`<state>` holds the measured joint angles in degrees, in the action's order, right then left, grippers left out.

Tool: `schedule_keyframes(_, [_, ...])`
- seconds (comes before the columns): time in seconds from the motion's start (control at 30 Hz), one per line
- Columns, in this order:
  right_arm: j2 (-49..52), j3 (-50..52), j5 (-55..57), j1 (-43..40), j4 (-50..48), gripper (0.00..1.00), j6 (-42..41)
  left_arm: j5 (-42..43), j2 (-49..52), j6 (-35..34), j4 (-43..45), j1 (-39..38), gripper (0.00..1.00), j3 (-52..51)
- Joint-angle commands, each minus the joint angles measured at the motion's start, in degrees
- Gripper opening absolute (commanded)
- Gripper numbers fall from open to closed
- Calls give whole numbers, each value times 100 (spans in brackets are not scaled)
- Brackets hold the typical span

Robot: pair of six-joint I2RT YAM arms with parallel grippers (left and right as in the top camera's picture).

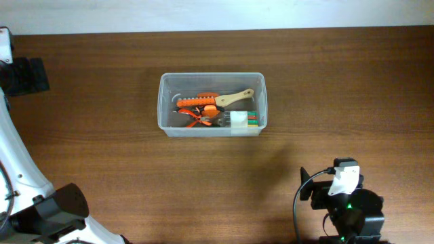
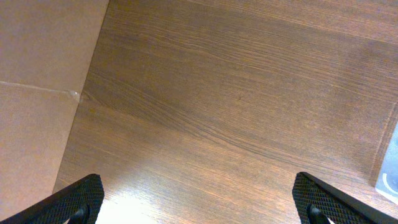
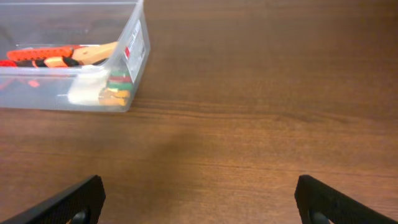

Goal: Pack container

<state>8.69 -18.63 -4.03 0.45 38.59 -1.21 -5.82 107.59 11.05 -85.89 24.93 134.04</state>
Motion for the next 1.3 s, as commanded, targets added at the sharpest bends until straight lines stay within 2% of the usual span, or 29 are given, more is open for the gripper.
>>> schedule_keyframes(0.0, [-389,385,-22,-44,-160,98,-142,44,-31,-52,13,26,99,2])
schedule_keyframes(0.13, [-857,828,-24,-48,-293,98,-142,44,-31,-52,13,26,99,2])
schedule_keyframes(1.13, [-848,964,-26,-48,-348,98,-142,44,-35,-52,13,22,99,2])
schedule_keyframes(1.23, [-848,964,-26,-48,-345,98,-142,44,-385,-52,15,-168,99,-37])
schedule_keyframes(1.27, [-848,964,-26,-48,-348,98,-142,42,-776,-52,17,-393,99,-203])
